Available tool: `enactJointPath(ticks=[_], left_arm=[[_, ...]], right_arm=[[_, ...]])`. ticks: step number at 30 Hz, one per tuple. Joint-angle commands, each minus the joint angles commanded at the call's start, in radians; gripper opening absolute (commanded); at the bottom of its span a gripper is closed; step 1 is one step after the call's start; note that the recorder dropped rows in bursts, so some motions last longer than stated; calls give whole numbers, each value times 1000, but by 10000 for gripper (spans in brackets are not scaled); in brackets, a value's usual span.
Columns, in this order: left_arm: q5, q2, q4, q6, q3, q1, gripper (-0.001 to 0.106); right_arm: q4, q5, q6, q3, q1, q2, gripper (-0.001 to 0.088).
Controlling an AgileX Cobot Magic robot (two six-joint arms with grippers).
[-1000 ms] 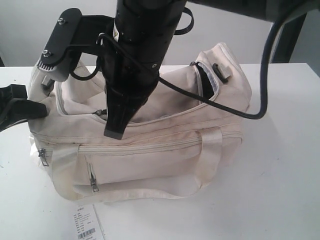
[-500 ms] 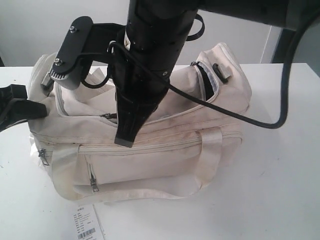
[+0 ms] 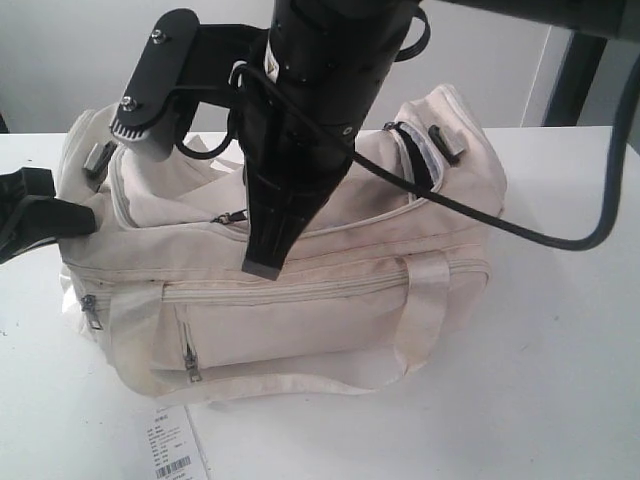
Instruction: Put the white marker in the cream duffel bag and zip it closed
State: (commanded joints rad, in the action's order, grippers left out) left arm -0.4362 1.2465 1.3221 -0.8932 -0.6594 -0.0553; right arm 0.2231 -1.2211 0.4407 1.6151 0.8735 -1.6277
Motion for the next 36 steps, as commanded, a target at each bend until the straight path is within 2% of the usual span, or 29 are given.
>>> enactJointPath(ticks=[7,18,36], left_arm=[[0,0,0,0,0,0,0],[2,0,0,0,0,0,0],[6,0,0,0,0,0,0]], right_arm=[[-2,0,0,0,-8,2,0],[-4,0,0,0,-59,2,0],[-17,0,-42,0,-67,6,0]])
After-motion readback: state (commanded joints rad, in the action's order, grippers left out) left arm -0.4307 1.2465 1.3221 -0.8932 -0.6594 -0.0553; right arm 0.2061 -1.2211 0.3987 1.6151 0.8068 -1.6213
